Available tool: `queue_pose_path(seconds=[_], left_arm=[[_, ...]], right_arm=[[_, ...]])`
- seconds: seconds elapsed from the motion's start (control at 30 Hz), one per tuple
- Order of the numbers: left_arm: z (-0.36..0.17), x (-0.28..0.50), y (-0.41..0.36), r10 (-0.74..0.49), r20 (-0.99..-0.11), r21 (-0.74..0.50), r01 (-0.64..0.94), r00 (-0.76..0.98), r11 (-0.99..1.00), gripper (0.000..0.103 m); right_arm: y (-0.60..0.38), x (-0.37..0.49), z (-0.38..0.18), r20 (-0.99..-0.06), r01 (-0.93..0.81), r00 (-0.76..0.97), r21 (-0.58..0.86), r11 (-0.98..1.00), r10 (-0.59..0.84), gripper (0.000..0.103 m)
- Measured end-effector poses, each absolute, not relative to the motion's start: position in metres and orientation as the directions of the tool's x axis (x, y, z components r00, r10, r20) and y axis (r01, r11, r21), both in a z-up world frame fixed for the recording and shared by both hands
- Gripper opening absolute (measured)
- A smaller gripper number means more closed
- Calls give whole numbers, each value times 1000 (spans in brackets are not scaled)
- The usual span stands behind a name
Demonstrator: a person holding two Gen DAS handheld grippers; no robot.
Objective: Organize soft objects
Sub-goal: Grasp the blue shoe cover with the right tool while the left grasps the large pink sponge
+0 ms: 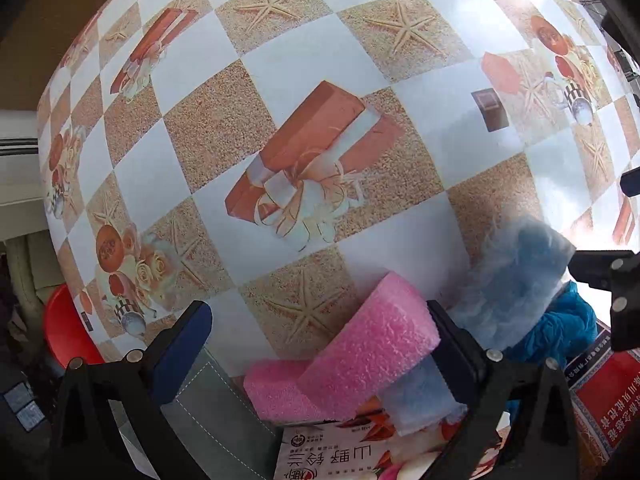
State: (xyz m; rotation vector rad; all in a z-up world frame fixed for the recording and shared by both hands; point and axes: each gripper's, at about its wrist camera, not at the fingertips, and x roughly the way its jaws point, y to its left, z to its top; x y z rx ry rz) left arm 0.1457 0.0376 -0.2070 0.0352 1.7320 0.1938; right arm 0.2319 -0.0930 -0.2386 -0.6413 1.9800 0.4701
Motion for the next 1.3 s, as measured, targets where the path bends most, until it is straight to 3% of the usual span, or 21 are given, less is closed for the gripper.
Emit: queue_pose_path(seconds=[0.1, 0.2, 0.27, 0.37, 0.53, 0.67, 0.73, 0.83, 0.87, 0.93, 1.03, 1.13, 1.3], left_arm=[[-188, 168, 56, 139, -986, 152, -162, -86, 975, 103], [-169, 174, 73, 71, -996, 83, -222, -59, 972, 103], [-163, 167, 80, 20, -997, 36, -241, -68, 970, 103], [-164, 151, 77, -38, -993, -9, -257, -110, 966, 103], [-170, 125, 59, -61, -989, -27, -238, -136, 971, 103], [-192, 118, 50, 117, -978, 143, -146, -174, 979, 103], [-198, 123, 57, 118, -981, 140, -144, -152, 980, 103], [-197, 146, 75, 302, -947, 313, -112, -108, 943, 103], [-193, 151, 83, 329, -939, 339, -123, -97, 933, 103], [-177, 160, 99, 269, -960, 279, -190, -77, 941, 103], [-154, 158, 114, 172, -984, 175, -263, -33, 949, 103], [-142, 147, 118, 128, -992, 126, -295, -13, 947, 103], [-146, 155, 116, 120, -992, 124, -312, -32, 942, 103]], right_arm=[[-142, 260, -229, -920, -526, -312, -40, 849, -236, 102], [-169, 270, -209, -936, -432, -349, 125, 893, -38, 102], [-157, 256, -200, -917, -491, -399, 241, 837, 30, 102], [-119, 215, -199, -888, -654, -459, 319, 686, -25, 102], [-73, 159, -225, -890, -816, -420, 285, 504, -177, 102], [-74, 152, -248, -910, -877, -283, 118, 466, -302, 102], [-88, 166, -249, -922, -861, -235, 49, 506, -309, 102], [-126, 207, -245, -936, -770, -184, -52, 636, -299, 102], [-143, 224, -241, -942, -716, -169, -84, 693, -290, 102], [-175, 252, -228, -957, -597, -156, -107, 795, -246, 102], [-207, 268, -203, -981, -495, -179, 28, 868, -70, 102], [-218, 261, -188, -979, -461, -193, 143, 876, 59, 102], [-198, 244, -181, -985, -501, -151, 154, 851, 89, 102]])
